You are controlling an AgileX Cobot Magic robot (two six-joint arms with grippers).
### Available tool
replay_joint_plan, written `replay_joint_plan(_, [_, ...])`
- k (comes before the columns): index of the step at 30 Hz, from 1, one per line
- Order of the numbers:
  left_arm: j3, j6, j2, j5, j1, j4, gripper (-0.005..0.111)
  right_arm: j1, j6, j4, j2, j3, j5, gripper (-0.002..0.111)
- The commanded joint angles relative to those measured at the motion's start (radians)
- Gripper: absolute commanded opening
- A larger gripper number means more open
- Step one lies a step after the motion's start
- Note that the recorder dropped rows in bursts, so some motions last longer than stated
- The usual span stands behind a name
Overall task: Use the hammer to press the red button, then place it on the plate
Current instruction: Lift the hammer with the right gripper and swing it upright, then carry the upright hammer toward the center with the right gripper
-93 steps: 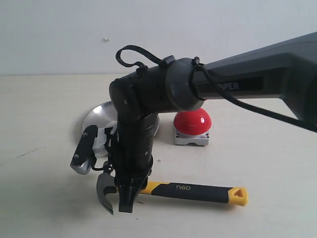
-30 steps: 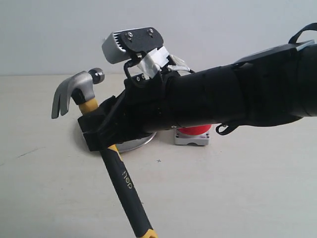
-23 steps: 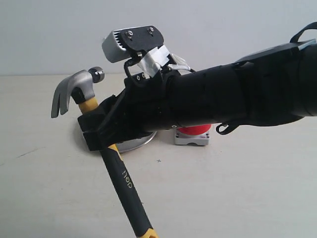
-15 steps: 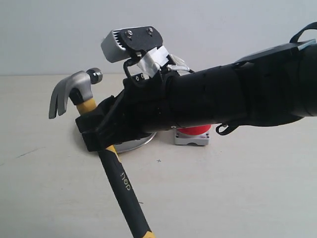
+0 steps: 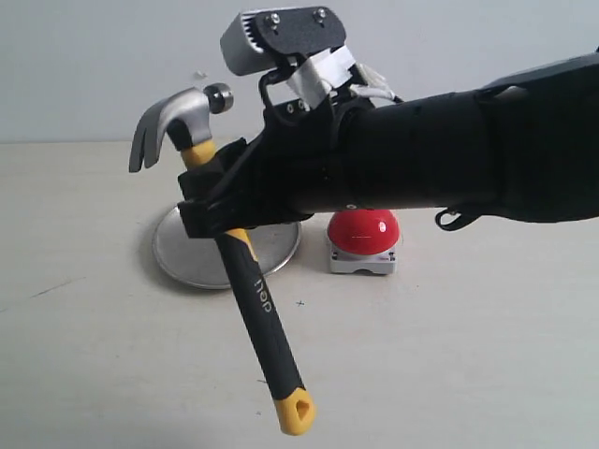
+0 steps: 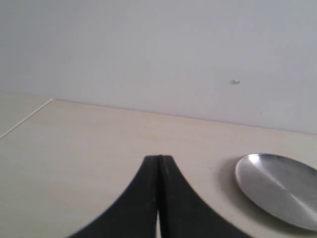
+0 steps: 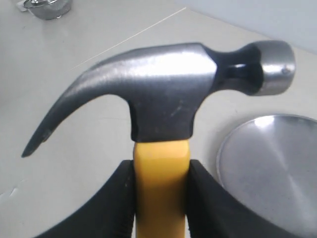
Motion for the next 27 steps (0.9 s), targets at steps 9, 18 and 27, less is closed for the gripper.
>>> replay_joint_plan(9, [0.003,0.016,-0.006,-0.012,0.002,0.051,0.000,-0.004,0.009,0.026,-0.056,0.055,-0.186,0.000])
replay_joint_plan(18, [0.003,-0.296,-0.006,-0.106,0.002,0.015,0.000,-0.004,0.030,0.026,-0.060,0.055,-0.257,0.000])
replay_joint_plan(27, [0.003,-0.298,-0.006,-0.103,0.002,0.015,0.000,-0.004,0.010,0.026,-0.030,0.055,-0.357,0.000])
